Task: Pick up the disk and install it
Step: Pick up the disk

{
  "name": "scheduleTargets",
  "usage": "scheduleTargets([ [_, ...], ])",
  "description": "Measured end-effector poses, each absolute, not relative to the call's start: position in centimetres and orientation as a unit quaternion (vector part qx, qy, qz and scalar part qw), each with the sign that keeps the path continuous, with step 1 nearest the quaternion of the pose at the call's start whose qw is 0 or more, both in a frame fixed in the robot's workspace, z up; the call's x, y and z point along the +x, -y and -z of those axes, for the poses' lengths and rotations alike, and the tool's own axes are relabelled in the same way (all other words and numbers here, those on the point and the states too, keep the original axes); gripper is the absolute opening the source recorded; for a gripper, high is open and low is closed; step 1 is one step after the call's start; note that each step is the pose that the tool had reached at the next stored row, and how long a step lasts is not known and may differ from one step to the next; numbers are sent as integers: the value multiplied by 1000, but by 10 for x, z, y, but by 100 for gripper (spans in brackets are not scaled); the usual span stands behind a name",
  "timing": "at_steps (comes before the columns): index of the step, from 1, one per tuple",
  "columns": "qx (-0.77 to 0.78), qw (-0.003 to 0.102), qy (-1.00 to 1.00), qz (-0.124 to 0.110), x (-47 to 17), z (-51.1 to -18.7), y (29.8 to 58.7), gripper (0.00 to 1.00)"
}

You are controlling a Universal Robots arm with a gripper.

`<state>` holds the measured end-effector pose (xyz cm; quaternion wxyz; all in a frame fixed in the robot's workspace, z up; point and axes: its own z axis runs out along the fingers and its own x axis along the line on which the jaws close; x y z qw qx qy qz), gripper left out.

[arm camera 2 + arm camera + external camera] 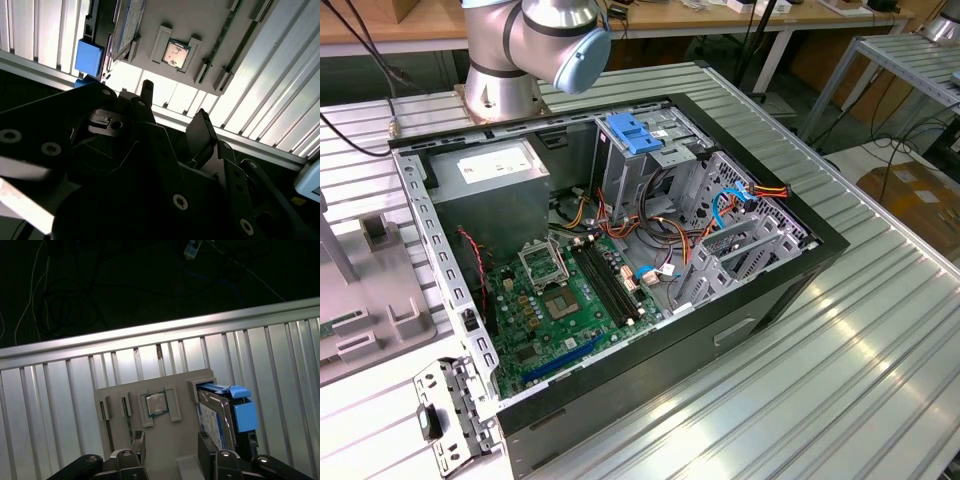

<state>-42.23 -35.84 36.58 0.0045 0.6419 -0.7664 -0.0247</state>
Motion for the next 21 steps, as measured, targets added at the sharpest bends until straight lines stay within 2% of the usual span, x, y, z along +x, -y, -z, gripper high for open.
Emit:
scheduleTargets([
  [21, 668, 5, 744, 25, -422, -363, 343, 54],
])
